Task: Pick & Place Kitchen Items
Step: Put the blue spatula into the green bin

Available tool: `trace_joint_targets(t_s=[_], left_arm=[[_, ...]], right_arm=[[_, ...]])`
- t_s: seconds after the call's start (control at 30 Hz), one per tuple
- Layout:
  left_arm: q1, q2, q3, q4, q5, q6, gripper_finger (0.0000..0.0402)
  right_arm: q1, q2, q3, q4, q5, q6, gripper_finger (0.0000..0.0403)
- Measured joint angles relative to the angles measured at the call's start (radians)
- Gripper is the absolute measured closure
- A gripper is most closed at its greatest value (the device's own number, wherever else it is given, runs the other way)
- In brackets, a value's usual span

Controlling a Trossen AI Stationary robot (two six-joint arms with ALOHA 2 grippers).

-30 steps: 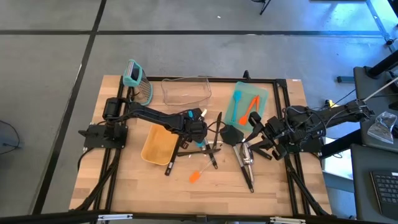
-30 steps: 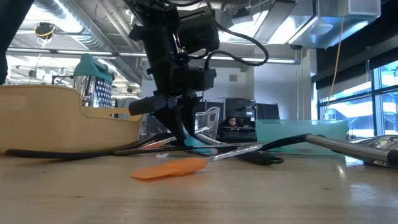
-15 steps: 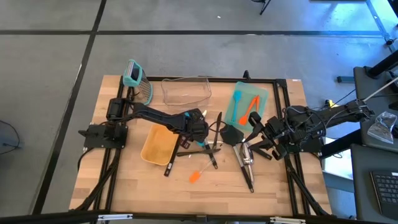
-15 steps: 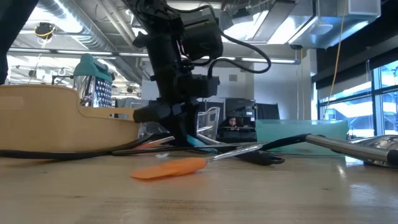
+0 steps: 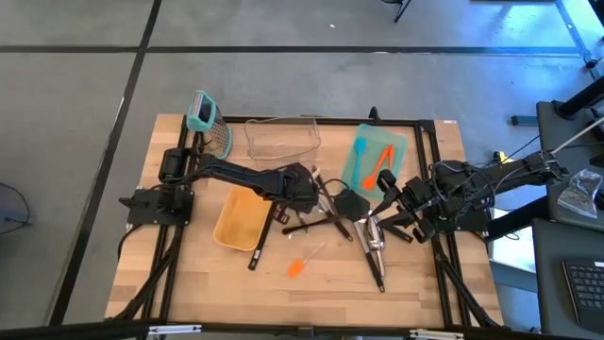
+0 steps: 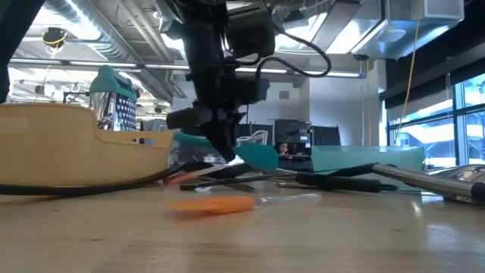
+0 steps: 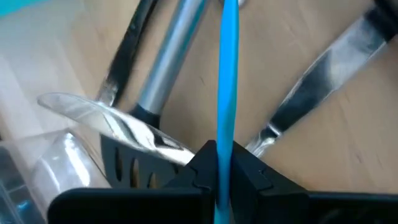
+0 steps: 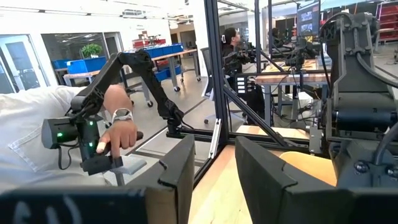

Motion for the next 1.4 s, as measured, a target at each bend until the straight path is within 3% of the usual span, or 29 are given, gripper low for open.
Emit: trace_joint_targets(t_s=[0.23,0.4,0.57,0.8,1.0,1.13,1.27,1.4], left_arm=[[-0.018,-0.020,0.007,-0.028,0.024,-0.080,0.0387],[-0.017,-0.114,0.033,0.040,0.122,-0.211,0.0387],[0.004,-0.257,0.032,0.319,0.254,-0.346,0.0387],[-0.003,-0.364,-0.042,0.807,0.307,-0.446,0.0387],[0.000,-0.327,-0.200,1.226,0.317,-0.648,0.0387],[0.000,-0.278,-0.258,1.483,0.311,-0.705,0.0387],[-0.006,-0.258,-0.266,1.569,0.290,-0.693,0.0387],[-0.007,-0.250,-0.267,1.556,0.288,-0.693,0.0387]], right_arm=[[0.000,0.000,0.000,-0.013,0.000,0.000,0.0284],[0.000,0.000,-0.001,-0.024,0.000,0.000,0.0284],[0.000,0.000,-0.001,-0.024,0.000,0.000,0.0284],[0.000,0.000,-0.001,-0.026,0.007,-0.034,0.0284],[0.003,0.023,-0.001,-0.040,0.209,-0.147,0.0284],[0.004,0.091,0.000,-0.032,0.314,-0.198,0.0282],[0.005,0.155,-0.001,0.069,0.443,-0.162,0.0266],[0.004,0.171,-0.001,0.162,0.472,-0.075,0.0236]])
